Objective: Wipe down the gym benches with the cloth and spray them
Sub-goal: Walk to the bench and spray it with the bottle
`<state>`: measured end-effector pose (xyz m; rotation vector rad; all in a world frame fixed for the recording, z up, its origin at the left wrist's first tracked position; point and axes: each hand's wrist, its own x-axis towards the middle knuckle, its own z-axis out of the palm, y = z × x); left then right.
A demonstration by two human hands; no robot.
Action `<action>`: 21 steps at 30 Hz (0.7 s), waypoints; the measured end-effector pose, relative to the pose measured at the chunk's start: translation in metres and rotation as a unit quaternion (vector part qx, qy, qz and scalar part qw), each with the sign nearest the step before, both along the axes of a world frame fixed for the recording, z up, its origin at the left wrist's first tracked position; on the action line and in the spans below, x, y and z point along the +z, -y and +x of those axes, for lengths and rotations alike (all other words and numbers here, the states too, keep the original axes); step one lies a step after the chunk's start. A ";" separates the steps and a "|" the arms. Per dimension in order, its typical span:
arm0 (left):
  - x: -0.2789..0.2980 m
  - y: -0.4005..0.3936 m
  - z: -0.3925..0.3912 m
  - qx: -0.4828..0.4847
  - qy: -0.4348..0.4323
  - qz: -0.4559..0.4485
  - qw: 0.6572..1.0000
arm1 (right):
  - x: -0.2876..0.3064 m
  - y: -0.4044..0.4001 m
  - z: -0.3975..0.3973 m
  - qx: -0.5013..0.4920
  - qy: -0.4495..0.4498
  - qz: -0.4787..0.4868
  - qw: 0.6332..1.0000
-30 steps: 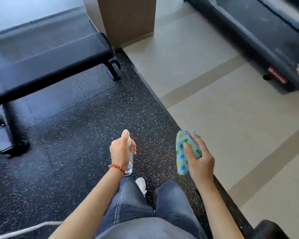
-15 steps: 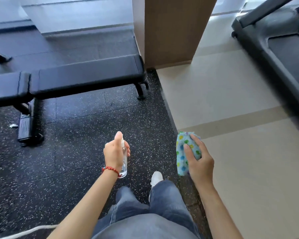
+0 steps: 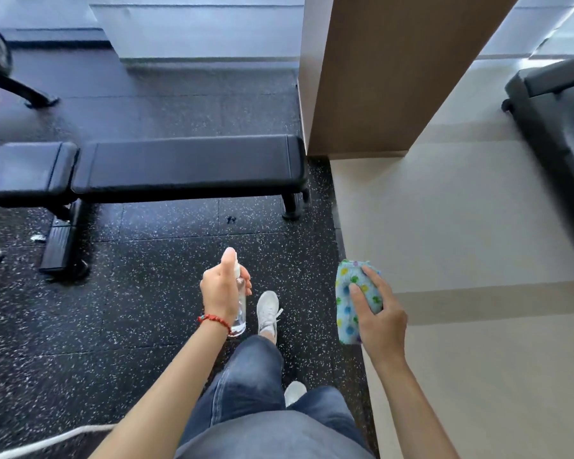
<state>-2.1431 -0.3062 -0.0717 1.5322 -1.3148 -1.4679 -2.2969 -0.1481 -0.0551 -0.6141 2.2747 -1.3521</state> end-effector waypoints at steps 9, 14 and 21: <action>-0.001 0.151 -0.075 -0.001 0.019 0.011 1.000 | 0.013 0.150 -0.076 -0.018 -0.001 -0.020 1.000; -0.008 0.198 -0.104 0.018 0.027 0.026 0.999 | 0.012 0.204 -0.110 -0.009 0.010 -0.011 1.000; -0.030 0.248 -0.150 0.040 0.044 0.053 0.997 | -0.005 0.269 -0.167 0.035 0.029 0.010 0.999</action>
